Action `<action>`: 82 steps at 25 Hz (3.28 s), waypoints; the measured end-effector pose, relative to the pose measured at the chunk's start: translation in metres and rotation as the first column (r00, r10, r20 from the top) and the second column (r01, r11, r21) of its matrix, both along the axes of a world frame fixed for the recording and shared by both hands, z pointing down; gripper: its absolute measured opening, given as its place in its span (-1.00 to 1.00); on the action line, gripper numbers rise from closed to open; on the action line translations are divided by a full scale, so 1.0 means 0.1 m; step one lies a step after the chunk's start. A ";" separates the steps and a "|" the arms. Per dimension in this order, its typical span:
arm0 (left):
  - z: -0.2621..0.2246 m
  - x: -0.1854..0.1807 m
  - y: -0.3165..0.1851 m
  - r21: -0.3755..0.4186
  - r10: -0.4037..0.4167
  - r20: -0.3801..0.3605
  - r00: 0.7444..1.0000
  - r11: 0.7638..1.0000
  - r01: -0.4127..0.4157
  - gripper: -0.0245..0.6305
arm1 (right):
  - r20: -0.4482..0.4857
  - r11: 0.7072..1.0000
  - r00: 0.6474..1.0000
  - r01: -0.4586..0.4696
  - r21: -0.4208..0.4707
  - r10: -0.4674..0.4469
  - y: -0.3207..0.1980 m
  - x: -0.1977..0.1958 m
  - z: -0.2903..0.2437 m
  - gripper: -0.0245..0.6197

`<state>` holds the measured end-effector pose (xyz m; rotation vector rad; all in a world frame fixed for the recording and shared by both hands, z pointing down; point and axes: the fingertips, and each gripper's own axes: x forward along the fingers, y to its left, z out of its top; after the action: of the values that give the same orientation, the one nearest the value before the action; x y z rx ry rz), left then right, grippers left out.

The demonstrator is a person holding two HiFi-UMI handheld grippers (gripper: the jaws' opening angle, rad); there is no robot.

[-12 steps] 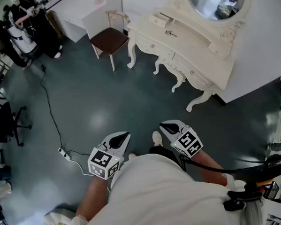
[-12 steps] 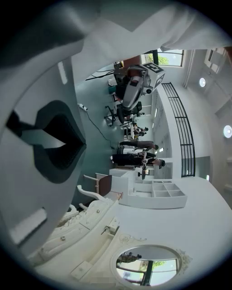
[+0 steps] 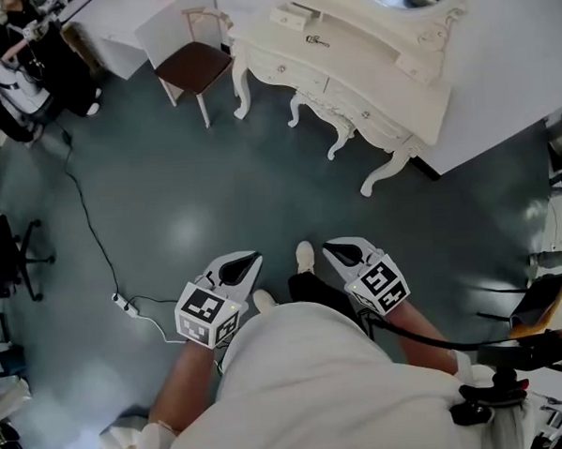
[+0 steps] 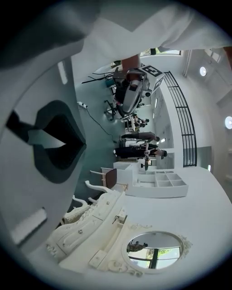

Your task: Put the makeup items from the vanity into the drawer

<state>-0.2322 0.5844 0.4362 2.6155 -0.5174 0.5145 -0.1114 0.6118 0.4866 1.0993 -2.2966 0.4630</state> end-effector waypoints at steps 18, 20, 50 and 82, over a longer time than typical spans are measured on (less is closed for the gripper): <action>-0.10 1.28 -1.26 0.043 -0.045 0.050 0.998 0.998 0.043 -0.92 | 0.033 0.995 0.998 0.047 0.083 -0.049 -1.57 1.24 -0.03 -0.80; -0.11 1.50 -1.44 0.051 -0.050 0.052 0.997 0.998 0.047 -0.92 | 0.040 0.995 0.998 0.053 0.089 -0.057 -1.73 1.43 -0.02 -0.80; 0.03 1.54 -5.35 0.036 0.166 0.019 0.986 0.985 -0.166 -0.92 | -0.061 0.978 0.981 -0.179 0.103 0.186 -5.69 1.84 0.11 -0.83; 0.01 2.68 -7.79 -0.042 -0.045 0.103 0.994 0.998 0.049 -0.92 | -0.388 0.998 0.920 0.046 -0.054 -0.063 -8.32 3.63 1.64 -0.80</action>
<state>0.0363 -0.1947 0.4369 2.5384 -0.5917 0.6392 0.2515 -0.2205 0.6503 1.0003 -1.9511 0.2433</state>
